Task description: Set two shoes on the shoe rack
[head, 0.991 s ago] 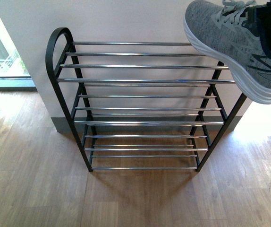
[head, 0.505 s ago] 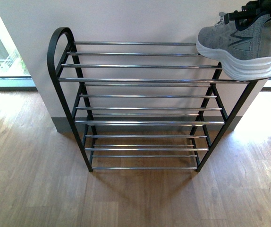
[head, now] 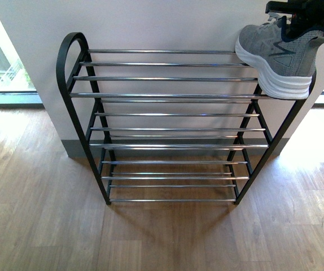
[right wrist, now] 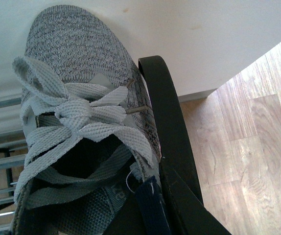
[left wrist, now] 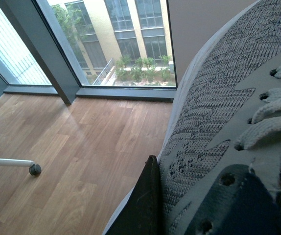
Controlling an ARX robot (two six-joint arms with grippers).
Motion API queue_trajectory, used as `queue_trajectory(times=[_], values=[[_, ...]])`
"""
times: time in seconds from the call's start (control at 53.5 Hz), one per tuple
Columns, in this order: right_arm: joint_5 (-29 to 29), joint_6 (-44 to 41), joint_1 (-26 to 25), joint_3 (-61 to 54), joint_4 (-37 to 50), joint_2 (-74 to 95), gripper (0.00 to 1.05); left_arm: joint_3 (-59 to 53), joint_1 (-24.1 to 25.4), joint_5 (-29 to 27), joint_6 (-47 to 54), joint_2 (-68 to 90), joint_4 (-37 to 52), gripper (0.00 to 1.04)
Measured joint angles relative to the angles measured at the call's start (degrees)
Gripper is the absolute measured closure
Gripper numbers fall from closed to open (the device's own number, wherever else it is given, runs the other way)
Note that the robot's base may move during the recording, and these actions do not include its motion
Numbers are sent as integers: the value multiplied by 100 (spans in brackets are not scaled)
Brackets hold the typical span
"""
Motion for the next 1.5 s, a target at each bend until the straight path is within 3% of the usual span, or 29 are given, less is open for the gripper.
queue_trajectory(times=[0.224,0.281,0.449,0.58,0.655,0.786,0.879,0.917,0.991,1.122,1.253,1.496], values=[[-385,-149,-20,-96,153,-9,71,0,0,-9,2,0,0,103],[-721,-192,-63,-101,-13,-63,59,0,0,-7,2,0,0,103],[-2575,-212,-374,-636,-614,-793,27,0,0,-9,2,0,0,103],[-2894,-614,-695,-1137,-616,-1810,8,0,0,-7,2,0,0,103],[-2994,-772,-942,-1512,-356,-2522,9,0,0,-11,2,0,0,103],[-2052,-1375,-1198,-2356,702,-3394,9,0,0,-7,2,0,0,103],[-1978,-1523,-1296,-2500,881,-3567,9,0,0,-11,2,0,0,103],[-2223,-1445,-1309,-2806,1519,-3676,14,0,0,-9,2,0,0,103],[-2564,-1167,-1172,-4205,3807,-4085,29,0,0,0,2,0,0,103],[-2461,-1062,-872,-5702,5423,-4634,47,0,0,-2,2,0,0,103],[-2288,-1029,-640,-6782,6133,-5228,64,0,0,-11,2,0,0,103],[-1912,-1016,-369,-8310,6673,-6067,99,0,0,-7,2,0,0,103]])
